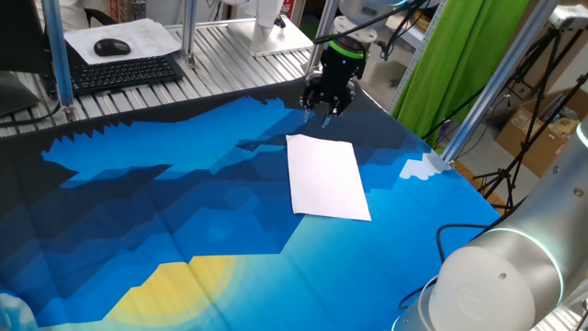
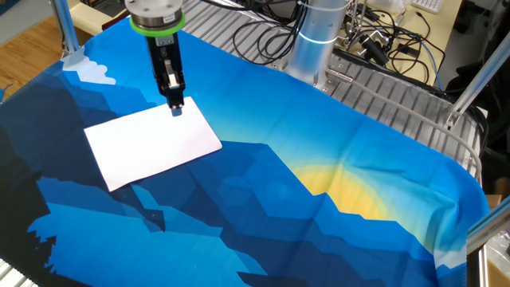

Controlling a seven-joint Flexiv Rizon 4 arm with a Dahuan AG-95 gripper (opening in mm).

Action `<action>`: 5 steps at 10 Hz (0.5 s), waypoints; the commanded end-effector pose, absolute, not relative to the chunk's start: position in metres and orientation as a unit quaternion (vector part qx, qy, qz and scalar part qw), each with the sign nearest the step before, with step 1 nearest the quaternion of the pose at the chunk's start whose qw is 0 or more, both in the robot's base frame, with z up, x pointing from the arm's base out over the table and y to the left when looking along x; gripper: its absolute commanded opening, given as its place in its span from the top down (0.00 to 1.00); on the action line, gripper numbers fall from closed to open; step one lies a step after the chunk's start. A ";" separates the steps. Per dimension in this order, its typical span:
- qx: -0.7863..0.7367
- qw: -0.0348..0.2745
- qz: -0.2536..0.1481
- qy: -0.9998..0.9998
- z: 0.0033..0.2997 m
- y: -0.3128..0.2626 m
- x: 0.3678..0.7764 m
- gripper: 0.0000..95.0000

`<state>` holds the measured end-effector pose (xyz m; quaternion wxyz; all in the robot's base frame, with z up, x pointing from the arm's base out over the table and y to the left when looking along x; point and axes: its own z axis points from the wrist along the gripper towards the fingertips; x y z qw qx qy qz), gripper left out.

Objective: Flip over and spread out the paper that is laid flat on the table

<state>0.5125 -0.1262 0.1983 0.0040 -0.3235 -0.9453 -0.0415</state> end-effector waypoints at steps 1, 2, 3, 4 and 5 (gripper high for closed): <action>-0.284 0.010 -0.009 -0.959 0.198 -0.127 0.513 1.00; -0.276 0.014 0.001 -0.961 0.198 -0.127 0.513 1.00; -0.266 0.021 0.012 -0.964 0.197 -0.127 0.514 1.00; -0.260 0.029 0.015 -0.965 0.195 -0.128 0.514 1.00; -0.258 0.033 0.016 -0.966 0.195 -0.127 0.514 1.00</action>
